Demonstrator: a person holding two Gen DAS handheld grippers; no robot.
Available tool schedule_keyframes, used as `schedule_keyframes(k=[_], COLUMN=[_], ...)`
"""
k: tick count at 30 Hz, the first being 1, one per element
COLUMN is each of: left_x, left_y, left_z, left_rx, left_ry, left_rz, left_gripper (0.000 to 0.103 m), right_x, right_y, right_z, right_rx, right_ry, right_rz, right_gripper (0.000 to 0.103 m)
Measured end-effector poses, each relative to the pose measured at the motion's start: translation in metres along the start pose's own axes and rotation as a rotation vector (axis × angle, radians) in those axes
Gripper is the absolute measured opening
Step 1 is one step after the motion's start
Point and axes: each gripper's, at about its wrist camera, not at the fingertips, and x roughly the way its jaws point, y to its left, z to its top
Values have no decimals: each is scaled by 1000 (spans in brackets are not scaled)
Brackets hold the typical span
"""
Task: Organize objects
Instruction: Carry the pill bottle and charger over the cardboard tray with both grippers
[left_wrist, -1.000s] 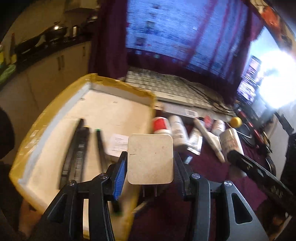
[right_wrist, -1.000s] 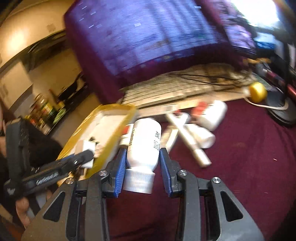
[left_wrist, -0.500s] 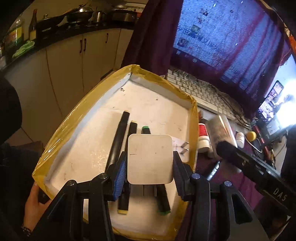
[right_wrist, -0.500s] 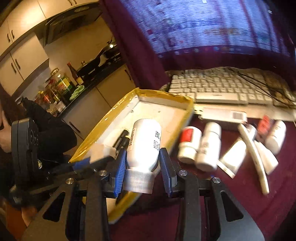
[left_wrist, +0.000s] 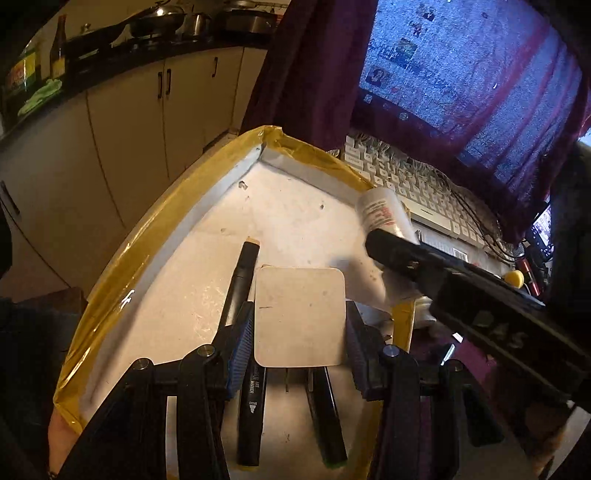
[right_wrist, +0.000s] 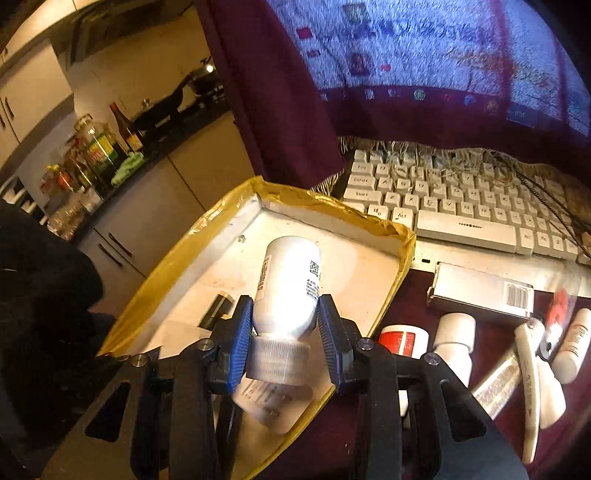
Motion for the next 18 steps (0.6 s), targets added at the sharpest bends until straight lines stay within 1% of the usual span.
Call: schedule_keyframes(k=[7, 9, 15, 18], left_x=[5, 5, 4, 3], left_y=[-1, -3, -8, -9], left_z=[-11, -13, -19, -21], left_rx=[30, 41, 75, 80], left_ry=[22, 14, -6, -7], left_rz=[40, 67, 100, 101], left_gripper=[40, 40, 40, 40], right_x=[18, 19, 18, 18], right_y=[-8, -8, -11, -9], right_z=[-7, -7, -8, -8], right_rx=[23, 21, 35, 25], right_ry=[42, 34, 26, 26], right_rz=[4, -2, 12, -2], right_gripper=[34, 34, 34, 34])
